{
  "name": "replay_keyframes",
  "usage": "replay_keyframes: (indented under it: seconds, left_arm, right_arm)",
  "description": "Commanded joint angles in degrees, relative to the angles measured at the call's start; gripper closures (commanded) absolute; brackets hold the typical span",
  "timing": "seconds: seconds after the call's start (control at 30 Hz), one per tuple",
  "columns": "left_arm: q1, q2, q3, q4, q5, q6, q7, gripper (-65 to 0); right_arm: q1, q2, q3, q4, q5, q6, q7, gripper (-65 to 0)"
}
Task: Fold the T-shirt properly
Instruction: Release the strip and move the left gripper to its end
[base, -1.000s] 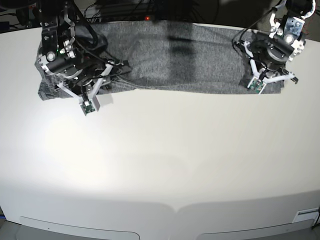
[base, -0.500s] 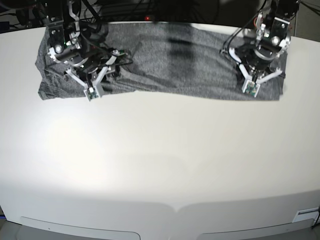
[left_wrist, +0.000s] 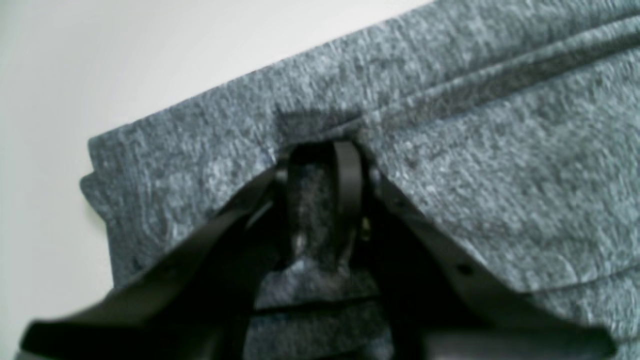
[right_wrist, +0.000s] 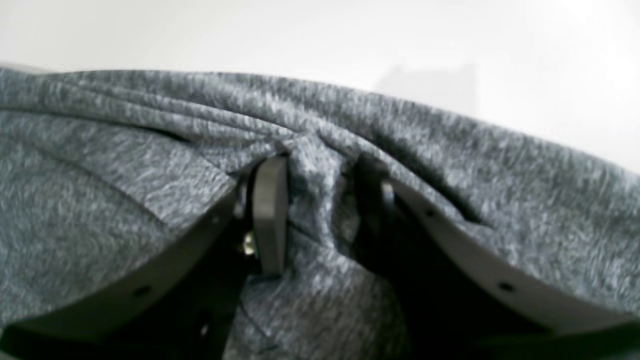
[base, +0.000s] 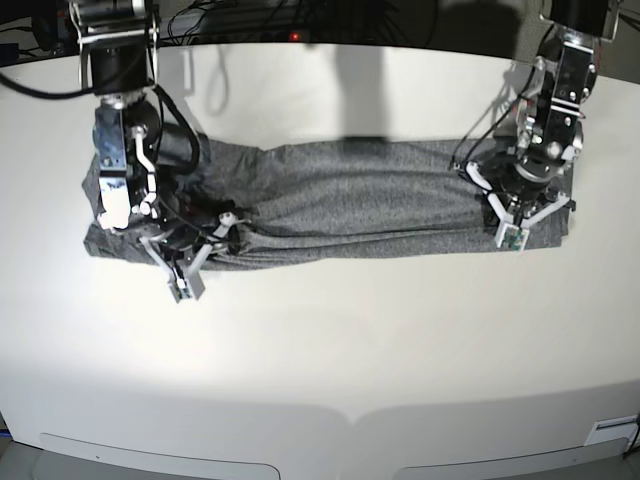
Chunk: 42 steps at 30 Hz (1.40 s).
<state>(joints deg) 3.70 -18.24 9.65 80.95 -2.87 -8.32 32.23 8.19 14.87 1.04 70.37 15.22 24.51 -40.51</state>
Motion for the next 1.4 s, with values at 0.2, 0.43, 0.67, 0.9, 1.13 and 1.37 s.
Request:
replay_keyframes:
  seconds: [0.2,0.43,0.67,0.9,1.13,1.37]
  left_arm:
    - [-3.9,-0.5,0.1,-1.5,0.9,-0.2,12.2,-11.9]
    - [-3.4,-0.5,0.1,-1.5,0.9,-0.2,12.9,-11.9]
    - [-3.3,-0.5,0.1,-1.5,0.9,-0.2,13.0,-11.9]
    - [-2.8,-0.7,0.1,-1.5,0.9,-0.2,13.1,-11.9]
    - [-2.6,-0.7,0.1,-1.5,0.9,-0.2,13.2,-11.9]
    - [-2.6,-0.7,0.1,-1.5,0.9,-0.2,13.4,-11.9]
  right_arm:
    - [6.5,0.5,0.1,-1.3,-2.7,-1.4,-3.5,-23.0]
    - [8.3,0.5,0.1,6.3,4.6,4.0,-6.7,-23.0]
    - [8.0,0.5,0.1,17.6,9.4,4.7,-14.0,-23.0]
    - [1.5,0.5,0.1,18.7,-2.9,6.9,-10.3,-23.0]
    - [-4.0,0.5,0.1,18.7,-4.3,6.7,-9.2,-23.0]
    - [-5.4,0.8,0.1,21.2,-2.3,10.6,-18.6,-22.9]
